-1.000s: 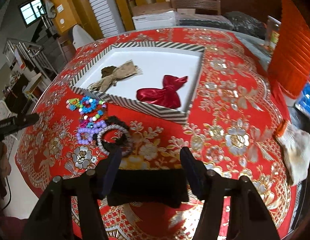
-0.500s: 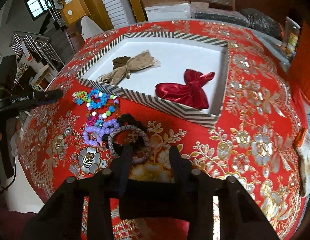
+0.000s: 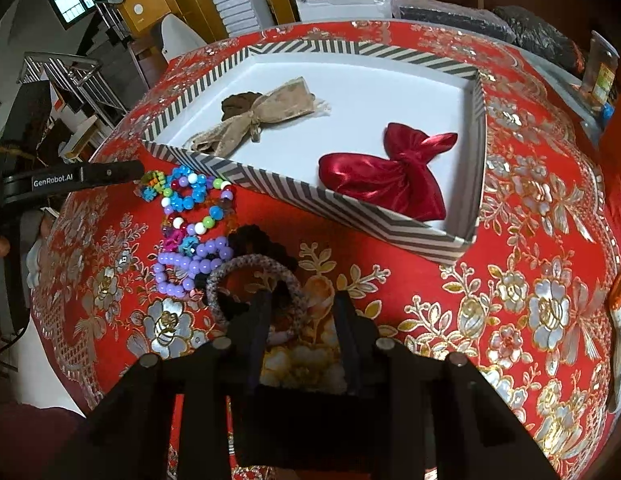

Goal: Organize jewelry
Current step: 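Grasp the grey pearl bracelet with right tool while left tool grasps green-blue beaded bracelet, then lower beaded bracelet into the tray with left tool while right tool drops pearl bracelet there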

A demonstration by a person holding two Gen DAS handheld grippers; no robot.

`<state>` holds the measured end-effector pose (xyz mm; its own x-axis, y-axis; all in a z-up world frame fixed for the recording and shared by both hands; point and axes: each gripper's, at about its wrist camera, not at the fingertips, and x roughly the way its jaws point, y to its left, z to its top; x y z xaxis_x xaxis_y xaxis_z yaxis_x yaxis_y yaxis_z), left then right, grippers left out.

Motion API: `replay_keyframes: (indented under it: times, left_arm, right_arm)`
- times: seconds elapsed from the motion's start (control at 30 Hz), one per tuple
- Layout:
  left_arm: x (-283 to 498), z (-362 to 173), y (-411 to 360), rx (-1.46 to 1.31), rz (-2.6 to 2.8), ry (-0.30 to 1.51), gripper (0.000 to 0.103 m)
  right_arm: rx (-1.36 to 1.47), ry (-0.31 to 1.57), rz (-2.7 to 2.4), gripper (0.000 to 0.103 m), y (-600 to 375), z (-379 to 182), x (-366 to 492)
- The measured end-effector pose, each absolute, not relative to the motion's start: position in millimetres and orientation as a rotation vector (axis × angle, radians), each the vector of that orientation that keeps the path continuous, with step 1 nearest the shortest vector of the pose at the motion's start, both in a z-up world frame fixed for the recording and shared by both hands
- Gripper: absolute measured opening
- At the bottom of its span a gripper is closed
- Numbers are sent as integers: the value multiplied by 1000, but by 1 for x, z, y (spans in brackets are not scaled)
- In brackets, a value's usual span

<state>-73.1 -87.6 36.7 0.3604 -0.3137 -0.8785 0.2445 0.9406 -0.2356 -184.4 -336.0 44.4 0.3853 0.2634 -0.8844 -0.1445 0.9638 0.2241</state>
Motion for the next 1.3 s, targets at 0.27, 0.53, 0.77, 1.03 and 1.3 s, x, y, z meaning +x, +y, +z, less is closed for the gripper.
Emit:
replay_keyframes:
  times: [0.27, 0.53, 0.77, 1.03, 1.3]
  left_arm:
    - [-69, 24, -89, -88, -385, 1167, 15]
    - [-85, 39, -90, -87, -396, 1133, 0]
    - [-103, 68, -81, -150, -401, 1085, 0]
    - [-108, 105, -75, -185, -396, 1020, 0]
    - [-86, 133, -85, -130, -375, 936, 0]
  right_arm:
    - [120, 1146, 262, 21, -336, 37, -182]
    - [147, 1119, 285, 7, -339, 45, -189]
    - [193, 1066, 305, 7, -350, 75, -199]
    - [235, 1028, 308, 7, -359, 93, -199]
    - [214, 979, 301, 7, -355, 112, -183]
